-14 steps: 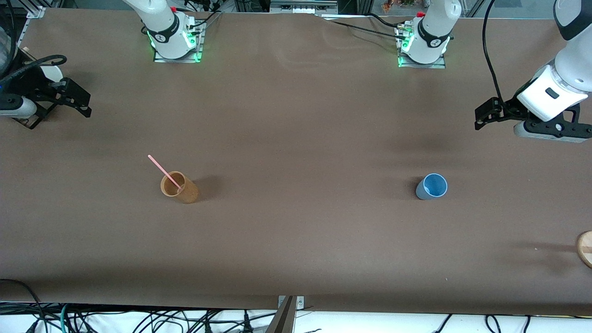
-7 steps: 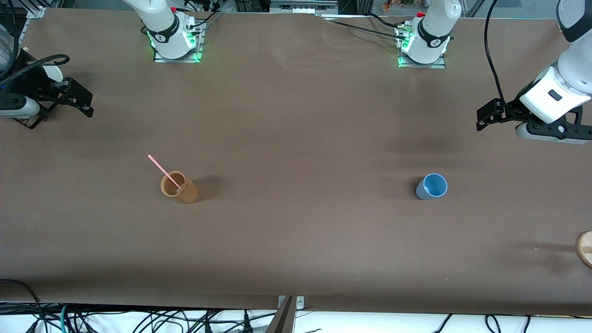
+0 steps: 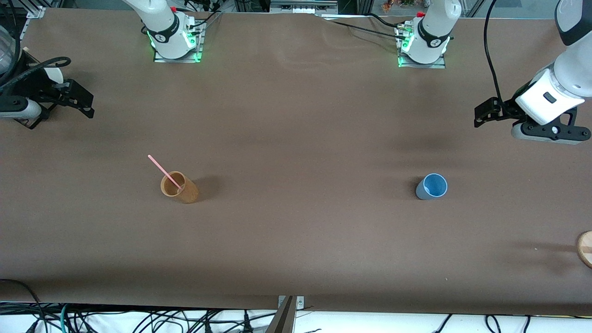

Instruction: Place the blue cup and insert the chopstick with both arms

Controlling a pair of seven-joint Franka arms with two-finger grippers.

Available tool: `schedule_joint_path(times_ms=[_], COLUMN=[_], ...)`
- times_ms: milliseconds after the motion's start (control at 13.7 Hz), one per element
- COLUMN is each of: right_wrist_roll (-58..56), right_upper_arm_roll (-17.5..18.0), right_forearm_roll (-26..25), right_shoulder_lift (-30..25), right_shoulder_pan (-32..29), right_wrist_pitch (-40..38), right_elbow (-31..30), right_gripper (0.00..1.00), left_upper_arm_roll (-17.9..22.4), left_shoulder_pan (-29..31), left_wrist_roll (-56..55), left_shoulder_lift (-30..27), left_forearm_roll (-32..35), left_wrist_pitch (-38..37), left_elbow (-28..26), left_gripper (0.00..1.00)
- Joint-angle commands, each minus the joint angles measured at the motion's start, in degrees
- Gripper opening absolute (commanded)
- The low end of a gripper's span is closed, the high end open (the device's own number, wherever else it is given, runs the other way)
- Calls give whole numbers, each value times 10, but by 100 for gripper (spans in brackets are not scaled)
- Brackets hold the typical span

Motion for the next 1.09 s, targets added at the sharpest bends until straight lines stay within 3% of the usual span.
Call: schedule_joint_path(times_ms=[0,438,1022], right_wrist_roll=[-2,-24,-20], right_upper_arm_roll=[-1,-2,6], right_forearm_roll=[-7,26,25], right_shoulder_lift=[6,21,8], right_shoulder_pan=[11,11,15], right_wrist_pitch=[-13,-18,-62], right_elbow=[4,6,4], right_gripper=[100,100,100], left_upper_arm_roll=[1,1,-2], left_shoulder_pan=[1,1,-1], left_wrist_roll=[9,14,11], left_shoulder_lift=[17,30,49], left_forearm_roll=[-7,-7,-8], left_wrist_pitch=[-13,-12,-15], left_elbow=[22,40,62], left_gripper=[100,100,100])
